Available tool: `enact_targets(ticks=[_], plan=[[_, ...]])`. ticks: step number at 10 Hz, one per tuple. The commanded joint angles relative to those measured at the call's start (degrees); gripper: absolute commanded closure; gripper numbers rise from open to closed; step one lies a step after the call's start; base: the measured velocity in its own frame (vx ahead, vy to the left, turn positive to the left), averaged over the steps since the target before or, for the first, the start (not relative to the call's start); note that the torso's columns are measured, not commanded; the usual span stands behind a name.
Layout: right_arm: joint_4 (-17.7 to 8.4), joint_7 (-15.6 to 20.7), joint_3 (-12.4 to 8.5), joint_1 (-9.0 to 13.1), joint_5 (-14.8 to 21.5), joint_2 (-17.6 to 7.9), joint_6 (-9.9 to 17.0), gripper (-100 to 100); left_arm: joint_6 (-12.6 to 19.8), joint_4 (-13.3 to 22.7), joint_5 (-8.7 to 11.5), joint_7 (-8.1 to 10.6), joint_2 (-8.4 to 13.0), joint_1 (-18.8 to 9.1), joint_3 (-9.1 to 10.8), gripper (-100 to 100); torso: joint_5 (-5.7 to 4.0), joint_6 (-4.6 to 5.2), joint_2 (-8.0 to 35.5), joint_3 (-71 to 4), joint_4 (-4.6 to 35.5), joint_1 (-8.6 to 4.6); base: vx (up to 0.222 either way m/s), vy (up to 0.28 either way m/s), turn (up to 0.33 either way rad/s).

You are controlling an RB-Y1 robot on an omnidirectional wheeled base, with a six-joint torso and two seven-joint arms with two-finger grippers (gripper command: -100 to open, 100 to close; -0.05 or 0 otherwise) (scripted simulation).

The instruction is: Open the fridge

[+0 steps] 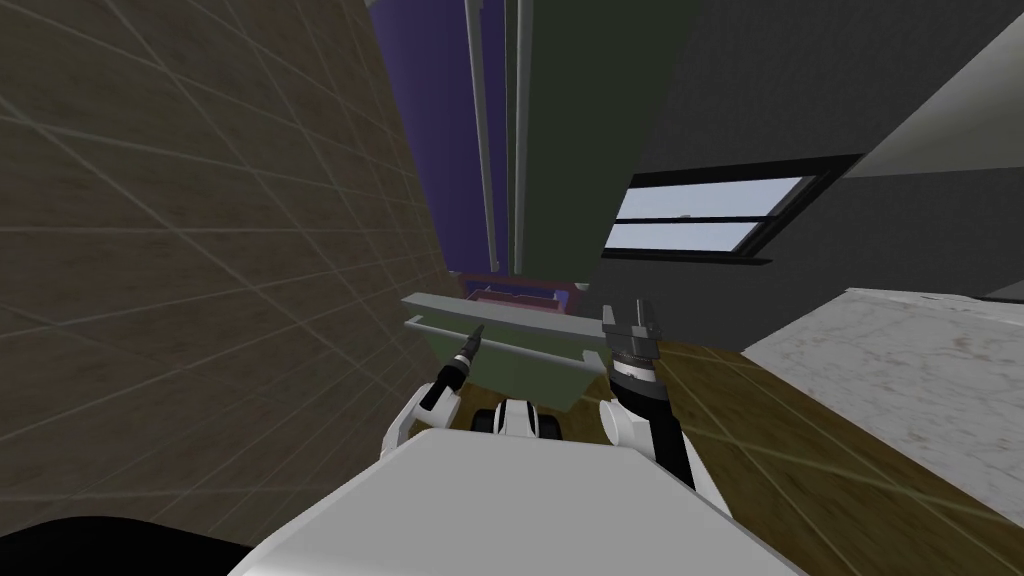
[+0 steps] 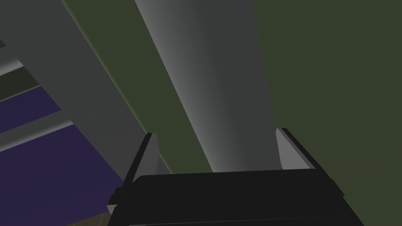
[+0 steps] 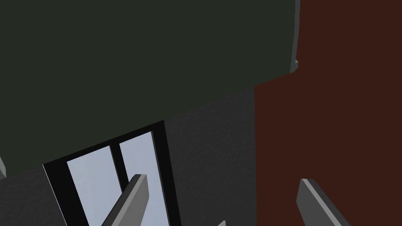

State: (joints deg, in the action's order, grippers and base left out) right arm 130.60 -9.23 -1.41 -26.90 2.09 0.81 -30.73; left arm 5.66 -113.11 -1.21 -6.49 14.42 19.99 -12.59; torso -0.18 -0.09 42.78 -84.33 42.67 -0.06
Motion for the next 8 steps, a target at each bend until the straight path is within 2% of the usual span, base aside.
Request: enact_targets(ticks=[1, 4, 6, 7, 8], plan=[[0.0, 0.0, 0.0, 0.0, 0.0, 0.0, 0.0, 0, 2.5, -4.4, 0.3, 0.02, 0.8, 1.0, -0.02, -100, -0.07, 0.01, 0.1, 0.0, 0.1, -0.09, 0.015, -0.003, 0.01], [0.0, 0.0, 0.0, 0.0, 0.0, 0.0, 0.0, 0, 3.6, -6.1, 0.4, 0.05, 1.1, 1.4, -0.1, -100, -0.29, -0.12, 0.2, -0.1, 0.3, -0.28, 0.011, -0.002, 0.001], [0.0, 0.0, 0.0, 0.0, 0.0, 0.0, 0.0, 0, 4.4, -4.9, 0.3, -0.07, 0.8, 1.9, -0.7, -100, -0.4, -0.15, 0.3, 0.0, 0.5, -0.4, 0.007, 0.001, -0.005], [0.0, 0.0, 0.0, 0.0, 0.0, 0.0, 0.0, 0, 4.6, -4.7, 0.3, -0.04, 0.8, 2.0, -0.79, 0, -0.27, -0.06, 0.2, 0.0, 0.2, -0.38, 0.006, 0.003, -0.001], [0.0, 0.0, 0.0, 0.0, 0.0, 0.0, 0.0, 0, 4.7, -4.4, 0.3, 0.03, 0.8, 2.1, -0.84, 0, -0.17, 0.03, 0.0, -0.1, 0.0, -0.32, 0.0, 0.0, 0.0]])
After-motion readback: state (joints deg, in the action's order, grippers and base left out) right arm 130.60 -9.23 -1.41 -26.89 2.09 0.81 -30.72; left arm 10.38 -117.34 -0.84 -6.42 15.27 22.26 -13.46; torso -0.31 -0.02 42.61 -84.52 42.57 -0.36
